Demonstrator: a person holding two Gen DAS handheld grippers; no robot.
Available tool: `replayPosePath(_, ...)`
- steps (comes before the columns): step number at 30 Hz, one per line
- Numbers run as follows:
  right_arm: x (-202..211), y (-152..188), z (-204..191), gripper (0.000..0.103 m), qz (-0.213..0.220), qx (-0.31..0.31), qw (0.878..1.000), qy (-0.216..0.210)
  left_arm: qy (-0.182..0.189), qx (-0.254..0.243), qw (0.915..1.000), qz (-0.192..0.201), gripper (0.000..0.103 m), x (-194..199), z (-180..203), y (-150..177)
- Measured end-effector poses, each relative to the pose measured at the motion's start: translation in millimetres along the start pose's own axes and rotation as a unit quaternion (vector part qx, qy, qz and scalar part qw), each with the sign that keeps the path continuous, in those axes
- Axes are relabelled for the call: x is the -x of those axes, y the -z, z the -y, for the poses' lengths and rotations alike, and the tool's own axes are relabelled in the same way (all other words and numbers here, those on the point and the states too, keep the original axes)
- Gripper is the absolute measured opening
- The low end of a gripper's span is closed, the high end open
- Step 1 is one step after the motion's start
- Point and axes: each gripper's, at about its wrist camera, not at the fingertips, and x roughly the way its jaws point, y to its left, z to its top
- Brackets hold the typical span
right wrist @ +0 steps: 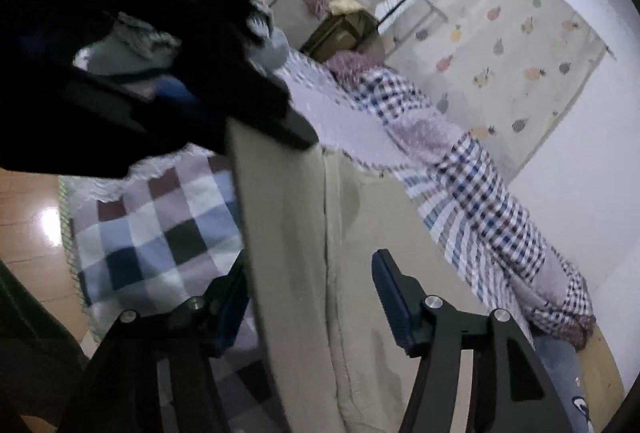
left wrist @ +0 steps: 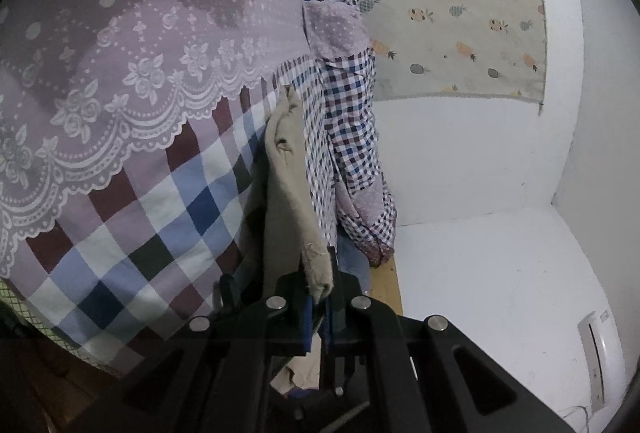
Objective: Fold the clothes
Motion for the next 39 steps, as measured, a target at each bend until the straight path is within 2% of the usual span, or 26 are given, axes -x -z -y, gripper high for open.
replayPosePath(2, -5, -2, 2, 0.057, -0.006, -0.004, 1.000, -0.006, 0.000, 0.001, 1.0000, 0.000, 0.002, 0, 0, -1)
replayPosePath(4, -9, -5, 5, 0.041, -0.010, -0.009, 1.000, -0.010, -0.001, -0.001, 1.0000, -0.001, 0.002, 0, 1, -1)
replayPosePath(8, -23, -11, 11, 0.028, -0.026, -0.018, 0.999, -0.018, -0.004, -0.004, 1.0000, -0.003, 0.002, 0, 2, -2)
replayPosePath(9, -26, -10, 13, 0.018, -0.031, -0.022, 0.999, -0.022, -0.008, -0.005, 0.9999, -0.004, 0.002, -2, 3, -3)
replayPosePath(10, -28, -8, 15, 0.004, -0.036, -0.027, 0.999, -0.025, -0.014, -0.006, 0.9999, -0.006, 0.002, -4, 4, -4)
replayPosePath(14, -27, -6, 28, 0.003, -0.031, -0.043, 0.998, -0.044, -0.040, -0.017, 0.9990, -0.006, 0.005, -6, 9, -9)
replayPosePath(15, -25, -6, 32, 0.003, -0.028, -0.050, 0.997, -0.049, -0.048, -0.018, 0.9987, -0.005, 0.014, -6, 10, -11)
replayPosePath(16, -23, -7, 35, 0.003, -0.025, -0.055, 0.997, -0.052, -0.056, -0.017, 0.9983, -0.005, 0.034, -6, 11, -14)
replayPosePath(18, -20, -11, 44, 0.003, -0.019, -0.065, 0.996, -0.057, -0.069, -0.015, 0.9975, -0.002, 0.058, -6, 13, -22)
replayPosePath(21, -16, -15, 56, 0.003, -0.011, -0.082, 0.995, -0.063, -0.086, -0.047, 0.9950, -0.018, 0.070, -15, 28, -44)
replayPosePath(23, -12, -17, 62, 0.003, -0.005, -0.091, 0.994, -0.065, -0.101, -0.076, 0.9914, -0.035, 0.072, -25, 38, -58)
replayPosePath(25, -12, -20, 73, 0.003, 0.002, -0.103, 0.992, -0.066, -0.121, -0.111, 0.9839, -0.070, 0.080, -47, 51, -80)
replayPosePath(27, -9, -22, 81, 0.003, 0.007, -0.115, 0.991, -0.066, -0.127, -0.126, 0.9783, -0.103, 0.081, -71, 59, -96)
replayPosePath(30, -5, -22, 92, 0.003, 0.016, -0.131, 0.989, -0.066, -0.144, -0.153, 0.9648, -0.158, 0.082, -118, 68, -116)
replayPosePath(35, 0, -20, 112, 0.003, 0.025, -0.157, 0.985, -0.066, -0.194, -0.169, 0.9447, -0.204, 0.082, -186, 57, -147)
replayPosePath(39, 5, -18, 126, 0.003, 0.030, -0.173, 0.982, -0.070, -0.196, -0.180, 0.9337, -0.240, 0.082, -228, 48, -167)
